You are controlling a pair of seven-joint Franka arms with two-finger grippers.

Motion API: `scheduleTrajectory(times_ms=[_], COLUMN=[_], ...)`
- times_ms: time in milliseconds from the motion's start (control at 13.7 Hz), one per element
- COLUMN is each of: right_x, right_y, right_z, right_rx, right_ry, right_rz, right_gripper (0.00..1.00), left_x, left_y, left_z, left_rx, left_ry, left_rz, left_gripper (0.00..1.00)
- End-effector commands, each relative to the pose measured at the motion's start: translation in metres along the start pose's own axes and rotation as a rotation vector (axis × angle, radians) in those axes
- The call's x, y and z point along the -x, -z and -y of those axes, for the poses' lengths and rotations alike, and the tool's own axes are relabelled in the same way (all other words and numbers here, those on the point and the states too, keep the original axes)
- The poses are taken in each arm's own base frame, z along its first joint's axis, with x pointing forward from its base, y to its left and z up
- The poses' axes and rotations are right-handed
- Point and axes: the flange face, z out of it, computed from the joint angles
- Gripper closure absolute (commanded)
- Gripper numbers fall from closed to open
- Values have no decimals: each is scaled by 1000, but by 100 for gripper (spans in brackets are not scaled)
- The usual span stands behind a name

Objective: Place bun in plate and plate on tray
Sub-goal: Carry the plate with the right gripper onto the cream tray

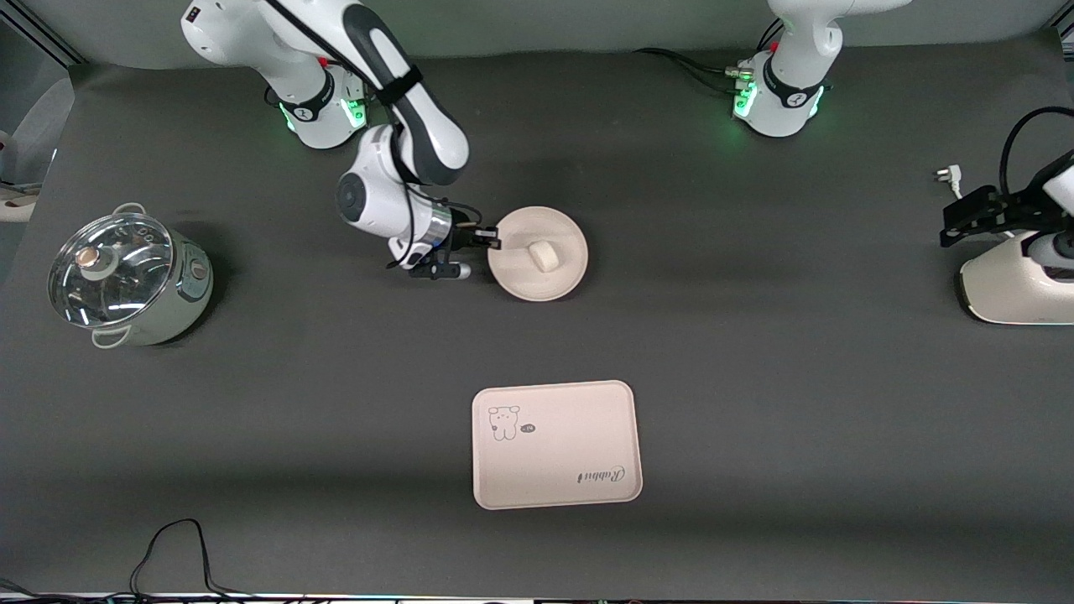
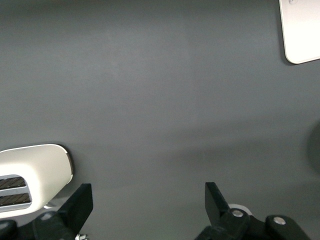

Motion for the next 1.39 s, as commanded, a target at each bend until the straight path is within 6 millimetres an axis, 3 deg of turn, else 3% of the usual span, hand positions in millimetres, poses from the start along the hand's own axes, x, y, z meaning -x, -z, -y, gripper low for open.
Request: scheduleTrajectory(times_ms=[0, 220, 366, 512, 585, 732, 878, 1024, 1171, 1317], right_x=[-32, -80, -111, -135, -145, -173, -202, -229, -252, -263], right_y=[82, 153, 181, 193, 190, 164, 134, 102, 85, 66], right_z=[43, 47, 55, 73, 85, 87, 94, 80, 71, 69], right_rx=[73, 56, 58, 25, -7, -4, -50, -80, -101, -110], right_ry=[8, -5, -9, -31, -41, -53, -66, -99, -116, -126], right_rz=[57, 51, 44, 34, 27, 9, -47, -138, -196, -199], right_gripper=[100, 100, 100, 100, 100, 100, 100, 100, 100, 100], left_x=[-14, -21, -28, -30, -30, -24, -20, -14, -12, -17], left_y=[-20, -34, -39, -35, -32, -22, 11, 36, 38, 21], left_z=[-3, -9, -6, -2, -2, -13, -17, -18, -18, -10], left_rx=[21, 23, 24, 23, 21, 17, 11, 2, 3, -4], left_ry=[6, -7, -2, 5, 5, -11, -18, -21, -20, -11], left_rz=[42, 67, 48, 20, 8, 13, -23, -22, -6, 20], left_gripper=[0, 0, 0, 0, 0, 0, 0, 0, 0, 0])
